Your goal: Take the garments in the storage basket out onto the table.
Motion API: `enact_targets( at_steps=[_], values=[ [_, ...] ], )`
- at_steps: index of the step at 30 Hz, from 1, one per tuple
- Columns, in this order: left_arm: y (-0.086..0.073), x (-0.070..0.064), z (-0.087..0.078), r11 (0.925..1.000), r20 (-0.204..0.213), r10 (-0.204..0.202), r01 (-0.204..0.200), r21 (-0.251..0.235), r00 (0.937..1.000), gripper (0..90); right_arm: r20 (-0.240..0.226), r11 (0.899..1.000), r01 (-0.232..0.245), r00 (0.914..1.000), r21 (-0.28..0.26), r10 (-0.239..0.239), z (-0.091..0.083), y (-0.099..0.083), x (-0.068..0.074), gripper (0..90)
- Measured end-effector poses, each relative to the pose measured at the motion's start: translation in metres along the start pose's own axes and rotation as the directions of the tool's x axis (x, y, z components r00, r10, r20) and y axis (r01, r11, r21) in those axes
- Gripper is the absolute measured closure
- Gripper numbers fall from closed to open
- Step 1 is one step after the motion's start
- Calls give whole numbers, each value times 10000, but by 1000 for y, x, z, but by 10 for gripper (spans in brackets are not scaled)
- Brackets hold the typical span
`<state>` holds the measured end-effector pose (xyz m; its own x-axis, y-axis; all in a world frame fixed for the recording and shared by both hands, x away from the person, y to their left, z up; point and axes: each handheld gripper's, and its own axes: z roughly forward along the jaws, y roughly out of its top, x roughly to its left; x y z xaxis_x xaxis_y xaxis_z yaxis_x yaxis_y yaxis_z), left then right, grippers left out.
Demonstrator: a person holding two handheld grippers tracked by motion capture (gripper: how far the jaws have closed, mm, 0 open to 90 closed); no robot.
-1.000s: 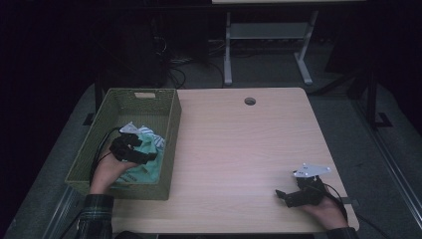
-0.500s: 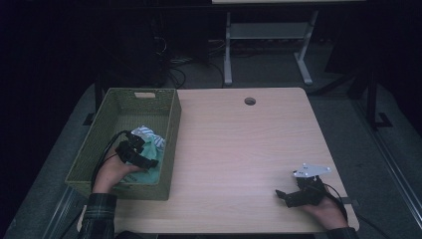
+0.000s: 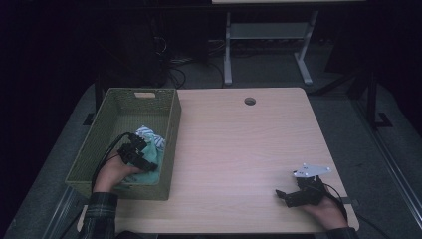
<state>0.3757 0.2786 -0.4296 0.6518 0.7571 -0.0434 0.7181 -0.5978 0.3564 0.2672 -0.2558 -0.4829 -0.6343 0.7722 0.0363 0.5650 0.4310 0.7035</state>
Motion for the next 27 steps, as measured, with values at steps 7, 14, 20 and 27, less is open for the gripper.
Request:
enact_targets(
  at_steps=[7,14,20,27],
  values=[
    [1,0,-4,9996,367,244,-249,157,9990,576,-1,10000,1,10000,1,-1,0,0,0,20],
    [1,3,-10,9992,421,-345,353,-171,9985,782,0,10000,-3,10000,2,3,0,0,0,20],
    [-1,7,-22,9911,733,-546,630,-1172,9958,805,-16,10000,-18,10000,8,18,0,0,0,20],
    [-5,12,-36,9609,880,-983,1176,-2508,9913,815,-21,10000,-30,10000,9,30,0,0,0,20]
  ],
)
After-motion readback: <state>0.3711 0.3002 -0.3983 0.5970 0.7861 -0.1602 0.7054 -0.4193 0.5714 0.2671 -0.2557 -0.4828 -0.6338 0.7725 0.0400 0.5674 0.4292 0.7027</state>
